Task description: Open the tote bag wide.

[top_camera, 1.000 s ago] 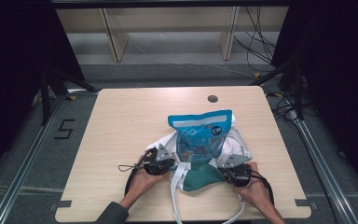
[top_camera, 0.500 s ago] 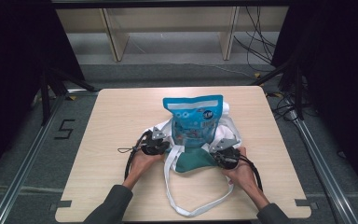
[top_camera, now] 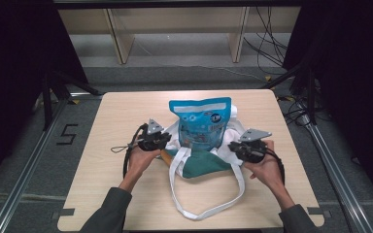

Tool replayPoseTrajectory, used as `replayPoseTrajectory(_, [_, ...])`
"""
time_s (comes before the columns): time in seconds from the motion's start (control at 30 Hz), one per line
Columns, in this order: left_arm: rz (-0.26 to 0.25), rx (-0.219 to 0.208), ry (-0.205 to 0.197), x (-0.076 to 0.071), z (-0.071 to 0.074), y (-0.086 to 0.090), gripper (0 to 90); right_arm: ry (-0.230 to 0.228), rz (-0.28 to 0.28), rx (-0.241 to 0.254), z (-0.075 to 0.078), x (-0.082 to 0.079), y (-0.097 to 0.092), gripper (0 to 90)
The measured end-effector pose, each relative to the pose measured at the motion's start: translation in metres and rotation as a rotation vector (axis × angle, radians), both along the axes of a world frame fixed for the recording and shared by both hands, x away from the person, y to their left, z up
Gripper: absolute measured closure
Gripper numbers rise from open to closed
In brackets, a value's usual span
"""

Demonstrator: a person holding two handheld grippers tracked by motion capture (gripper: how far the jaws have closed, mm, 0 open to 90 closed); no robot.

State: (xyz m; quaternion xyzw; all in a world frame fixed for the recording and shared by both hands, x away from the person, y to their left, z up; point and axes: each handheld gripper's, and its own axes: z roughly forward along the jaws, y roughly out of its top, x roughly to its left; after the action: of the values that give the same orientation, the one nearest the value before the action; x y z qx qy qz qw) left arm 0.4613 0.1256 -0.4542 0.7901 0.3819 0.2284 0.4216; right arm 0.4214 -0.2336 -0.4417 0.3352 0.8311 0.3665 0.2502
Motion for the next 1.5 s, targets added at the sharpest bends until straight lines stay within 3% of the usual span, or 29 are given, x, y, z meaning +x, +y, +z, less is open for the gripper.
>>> replayPoseTrajectory(0.03, [0.007,0.008,-0.006,0.003,0.002,0.004,80.5,-0.029,-0.03,-0.022,0.004,0.003,-0.006,80.4])
replayPoseTrajectory(0.07, [0.025,-0.012,-0.004,0.007,0.002,0.007,80.4,-0.038,-0.046,-0.029,0.005,0.008,-0.013,80.4])
replayPoseTrajectory(0.1, [0.033,-0.029,0.013,0.01,0.001,0.01,80.5,-0.017,-0.073,-0.014,0.005,0.013,-0.018,80.4])
replayPoseTrajectory(0.17, [0.043,-0.071,0.041,0.017,-0.004,0.013,80.5,-0.021,-0.121,-0.011,0.0,0.024,-0.028,79.9])
replayPoseTrajectory(0.23, [0.052,-0.06,0.056,0.024,-0.011,0.014,80.5,0.0,-0.142,0.005,-0.008,0.036,-0.035,80.1])
replayPoseTrajectory(0.3, [0.047,-0.075,0.082,0.029,-0.017,0.013,79.0,0.05,-0.168,0.006,-0.014,0.045,-0.036,78.6])
replayPoseTrajectory(0.33, [0.05,-0.085,0.099,0.032,-0.02,0.011,78.6,0.049,-0.173,0.011,-0.017,0.049,-0.036,78.6])
replayPoseTrajectory(0.37, [0.048,-0.064,0.095,0.033,-0.022,0.01,79.0,0.041,-0.167,0.009,-0.022,0.056,-0.037,79.6])
replayPoseTrajectory(0.43, [0.049,-0.019,0.091,0.037,-0.026,0.009,79.2,0.074,-0.177,-0.008,-0.03,0.061,-0.038,80.7])
replayPoseTrajectory(0.47, [0.051,-0.02,0.097,0.038,-0.028,0.009,80.7,0.098,-0.182,-0.002,-0.035,0.063,-0.039,84.1])
replayPoseTrajectory(0.5, [0.065,-0.049,0.101,0.042,-0.032,0.008,81.7,0.117,-0.179,0.005,-0.037,0.065,-0.04,86.1])
replayPoseTrajectory(0.57, [0.07,-0.066,0.118,0.046,-0.038,0.008,83.4,0.121,-0.182,0.002,-0.043,0.068,-0.043,87.4])
replayPoseTrajectory(0.67, [0.071,-0.056,0.142,0.051,-0.048,0.01,83.7,0.129,-0.193,-0.007,-0.047,0.07,-0.044,87.7])
replayPoseTrajectory(0.7, [0.057,-0.03,0.152,0.053,-0.05,0.011,83.7,0.132,-0.196,-0.02,-0.049,0.071,-0.043,87.8])
replayPoseTrajectory(0.77, [0.068,-0.03,0.156,0.055,-0.057,0.007,83.5,0.13,-0.183,-0.07,-0.059,0.073,-0.042,88.0])
replayPoseTrajectory(0.8, [0.061,-0.009,0.155,0.055,-0.057,0.008,83.5,0.13,-0.178,-0.077,-0.064,0.074,-0.041,88.1])
replayPoseTrajectory(0.87, [0.084,-0.04,0.151,0.054,-0.054,0.007,82.7,0.124,-0.188,-0.072,-0.065,0.073,-0.04,87.9])
replayPoseTrajectory(0.9, [0.076,-0.02,0.157,0.054,-0.051,0.009,80.9,0.128,-0.188,-0.078,-0.063,0.073,-0.041,87.5])
replayPoseTrajectory(0.93, [0.097,-0.055,0.138,0.053,-0.05,0.007,78.1,0.132,-0.194,-0.068,-0.062,0.073,-0.041,86.7])
replayPoseTrajectory(1.03, [0.1,-0.093,0.136,0.048,-0.04,0.008,65.5,0.126,-0.203,-0.035,-0.055,0.072,-0.045,80.1])
replayPoseTrajectory(1.07, [0.095,-0.092,0.123,0.046,-0.034,0.009,63.7,0.131,-0.219,-0.003,-0.051,0.071,-0.045,78.3])
replayPoseTrajectory(1.13, [0.076,-0.101,0.109,0.04,-0.022,0.01,59.6,0.113,-0.215,0.005,-0.042,0.069,-0.047,76.1])
replayPoseTrajectory(1.2, [0.068,-0.147,0.097,0.033,-0.012,0.007,57.6,0.087,-0.208,0.025,-0.03,0.065,-0.048,74.2])
replayPoseTrajectory(1.27, [0.041,-0.11,0.08,0.025,-0.001,0.005,57.6,0.075,-0.2,0.064,-0.021,0.06,-0.051,73.7])
replayPoseTrajectory(1.33, [0.031,-0.116,0.071,0.019,0.007,0.003,55.9,0.049,-0.184,0.078,-0.015,0.058,-0.053,72.7])
replayPoseTrajectory(1.37, [0.033,-0.141,0.066,0.016,0.011,0.001,55.4,0.062,-0.176,0.098,-0.011,0.055,-0.053,72.4])
replayPoseTrajectory(1.4, [0.016,-0.138,0.071,0.014,0.015,0.002,54.5,0.063,-0.184,0.128,-0.008,0.052,-0.051,71.6])
replayPoseTrajectory(1.43, [0.009,-0.172,0.076,0.012,0.017,0.001,53.4,0.064,-0.174,0.138,-0.006,0.05,-0.05,70.8])
replayPoseTrajectory(1.5, [-0.003,-0.167,0.083,0.01,0.019,0.001,50.9,0.061,-0.167,0.134,-0.003,0.047,-0.045,67.9])
